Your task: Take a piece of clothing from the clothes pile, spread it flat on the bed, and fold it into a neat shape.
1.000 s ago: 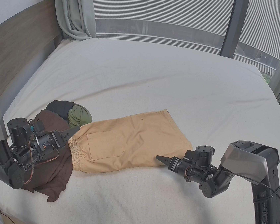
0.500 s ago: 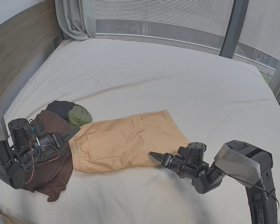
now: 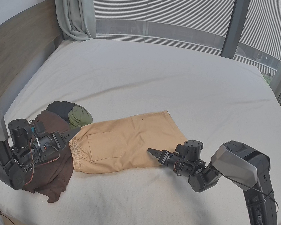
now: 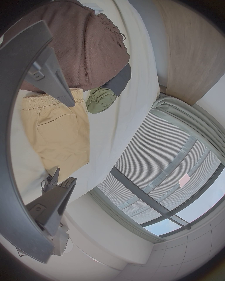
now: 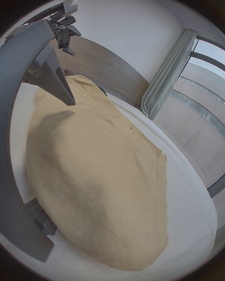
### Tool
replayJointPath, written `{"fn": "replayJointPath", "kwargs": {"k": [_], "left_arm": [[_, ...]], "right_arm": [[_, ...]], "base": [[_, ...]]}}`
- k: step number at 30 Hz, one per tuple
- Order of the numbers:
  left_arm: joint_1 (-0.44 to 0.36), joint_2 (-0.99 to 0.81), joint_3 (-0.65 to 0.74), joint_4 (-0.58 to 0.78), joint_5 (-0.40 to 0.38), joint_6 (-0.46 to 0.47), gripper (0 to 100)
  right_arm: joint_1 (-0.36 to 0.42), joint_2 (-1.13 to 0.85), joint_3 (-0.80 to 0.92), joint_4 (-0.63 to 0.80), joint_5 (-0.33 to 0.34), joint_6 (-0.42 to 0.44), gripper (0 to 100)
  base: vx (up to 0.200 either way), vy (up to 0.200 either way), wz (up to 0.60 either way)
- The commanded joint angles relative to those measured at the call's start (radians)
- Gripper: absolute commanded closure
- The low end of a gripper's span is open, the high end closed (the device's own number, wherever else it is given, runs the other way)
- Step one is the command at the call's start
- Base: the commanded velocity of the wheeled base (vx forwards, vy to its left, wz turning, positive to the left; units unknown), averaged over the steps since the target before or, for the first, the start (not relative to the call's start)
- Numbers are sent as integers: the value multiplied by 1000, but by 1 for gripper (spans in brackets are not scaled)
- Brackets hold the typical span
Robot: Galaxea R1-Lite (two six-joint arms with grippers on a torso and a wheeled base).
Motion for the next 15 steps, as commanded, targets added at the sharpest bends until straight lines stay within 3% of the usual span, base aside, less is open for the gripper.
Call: {"fn": "replayJointPath", "kwargs": {"k": [1, 2, 3, 15], "left_arm": [[2, 2, -2, 0, 0, -1, 0], [2, 2, -2, 0, 0, -1, 0], [0, 2, -1, 0, 0, -2, 0], [0, -1, -4, 0, 0, -31, 0]], "right_arm": [[0, 19, -1, 0, -1, 2, 0], [0, 19, 1, 0, -2, 2, 0], [2, 19, 4, 0, -7, 2, 100], [5, -23, 74, -15, -14, 2, 100]], "base": [[0, 0, 0], [0, 0, 0], [0, 0, 0], [0, 0, 0]]}}
